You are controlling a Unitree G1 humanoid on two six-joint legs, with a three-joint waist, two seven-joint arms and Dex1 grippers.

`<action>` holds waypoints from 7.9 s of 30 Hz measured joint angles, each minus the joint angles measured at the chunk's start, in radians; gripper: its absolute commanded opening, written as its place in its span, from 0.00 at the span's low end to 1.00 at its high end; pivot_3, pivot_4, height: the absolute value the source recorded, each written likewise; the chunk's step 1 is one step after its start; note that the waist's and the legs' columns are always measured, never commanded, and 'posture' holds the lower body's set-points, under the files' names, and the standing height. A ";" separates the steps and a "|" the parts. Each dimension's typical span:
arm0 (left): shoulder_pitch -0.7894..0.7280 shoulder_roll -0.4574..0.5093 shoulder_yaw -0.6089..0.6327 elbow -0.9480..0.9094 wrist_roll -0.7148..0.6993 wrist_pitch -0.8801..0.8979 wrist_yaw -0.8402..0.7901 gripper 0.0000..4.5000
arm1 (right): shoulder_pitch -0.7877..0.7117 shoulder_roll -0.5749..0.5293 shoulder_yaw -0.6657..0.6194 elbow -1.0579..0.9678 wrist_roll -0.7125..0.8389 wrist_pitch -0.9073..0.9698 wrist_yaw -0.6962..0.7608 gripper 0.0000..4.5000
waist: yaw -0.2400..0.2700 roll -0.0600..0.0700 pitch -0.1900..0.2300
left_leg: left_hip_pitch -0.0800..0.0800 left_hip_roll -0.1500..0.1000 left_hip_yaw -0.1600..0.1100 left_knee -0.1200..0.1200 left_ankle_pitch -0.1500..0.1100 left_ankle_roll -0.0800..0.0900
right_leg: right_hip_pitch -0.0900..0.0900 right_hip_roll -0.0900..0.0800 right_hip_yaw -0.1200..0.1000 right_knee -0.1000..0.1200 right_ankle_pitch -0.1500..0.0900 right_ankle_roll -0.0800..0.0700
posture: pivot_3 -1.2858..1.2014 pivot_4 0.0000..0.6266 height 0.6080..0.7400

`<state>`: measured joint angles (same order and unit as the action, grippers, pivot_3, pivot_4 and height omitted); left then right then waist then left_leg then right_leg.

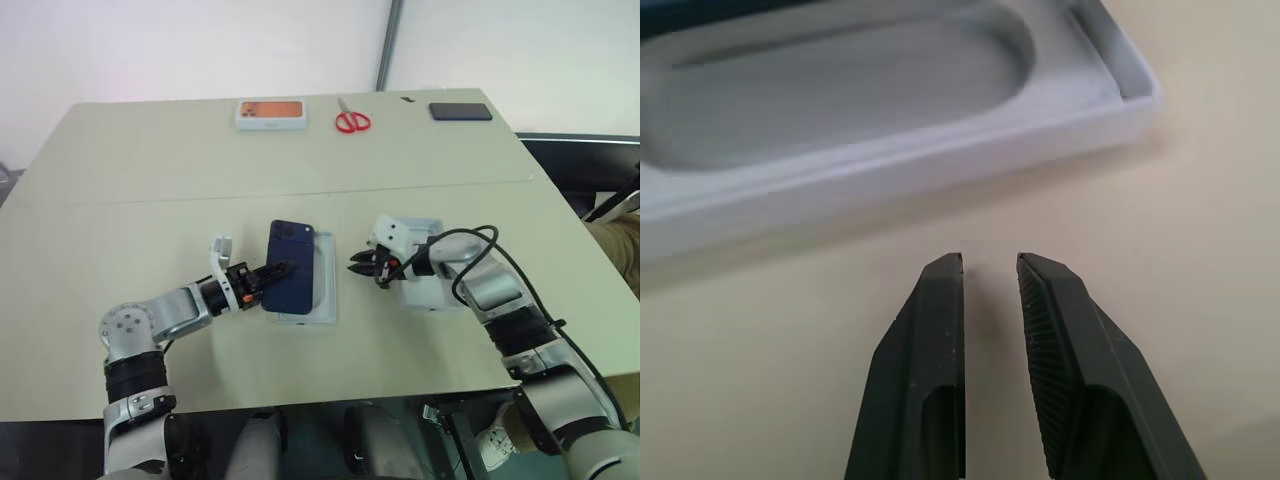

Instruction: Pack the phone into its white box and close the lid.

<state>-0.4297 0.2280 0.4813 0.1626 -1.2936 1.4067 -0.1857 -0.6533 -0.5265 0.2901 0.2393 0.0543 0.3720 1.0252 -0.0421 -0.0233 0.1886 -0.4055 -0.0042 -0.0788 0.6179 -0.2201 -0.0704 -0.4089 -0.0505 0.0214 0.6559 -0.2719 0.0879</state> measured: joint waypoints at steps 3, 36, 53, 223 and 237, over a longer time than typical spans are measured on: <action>0.000 0.000 -0.020 -0.006 0.008 -0.009 0.003 0.00 | 0.007 -0.002 -0.001 0.000 -0.006 -0.012 -0.004 0.20 | 0.002 0.000 0.000 | 0.000 0.000 0.000 0.000 0.000 0.000 | 0.000 0.000 0.000 0.000 0.000 0.000 | 0.52 0.24 1.00; -0.088 0.117 -0.097 -0.027 -0.015 0.067 0.022 0.99 | 0.010 0.077 0.013 0.010 -0.042 -0.031 -0.039 0.19 | 0.001 0.001 0.000 | 0.002 0.000 0.000 0.001 0.000 0.000 | 0.003 0.000 0.000 0.000 0.000 0.000 | 0.52 0.24 1.00; -0.086 0.331 -0.172 -0.069 0.196 -0.101 -0.134 0.28 | 0.008 0.098 0.009 0.022 -0.041 -0.032 -0.061 0.00 | 0.000 0.001 0.000 | 0.002 0.000 0.000 -0.001 0.000 0.000 | 0.002 0.000 0.000 0.000 0.000 0.000 | 0.52 0.24 1.00; 0.197 0.355 -0.427 -0.106 0.847 -1.203 -1.030 1.00 | 0.125 -0.100 -0.420 -0.566 0.410 1.236 -0.723 0.99 | 0.026 0.006 0.001 | -0.002 0.002 0.002 0.001 -0.002 0.004 | 0.001 0.001 0.000 -0.006 0.000 -0.001 | 0.52 0.24 1.00; 0.237 0.333 -0.431 -0.148 0.847 -1.201 -0.982 1.00 | 0.109 -0.138 -0.418 -0.522 0.714 1.236 -1.016 0.99 | 0.025 0.006 0.001 | -0.002 0.002 0.002 0.001 -0.002 0.004 | 0.001 0.002 0.000 -0.005 0.000 -0.001 | 0.52 0.24 1.00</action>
<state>-0.1926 0.5606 0.0505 0.0150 -0.4462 0.2061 -1.1679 -0.5446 -0.6645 -0.1277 -0.2823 0.7688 1.6078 0.0094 -0.0174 -0.0172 0.1894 -0.4073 -0.0017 -0.0770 0.6191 -0.2220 -0.0660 -0.4076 -0.0487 0.0217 0.6506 -0.2718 0.0872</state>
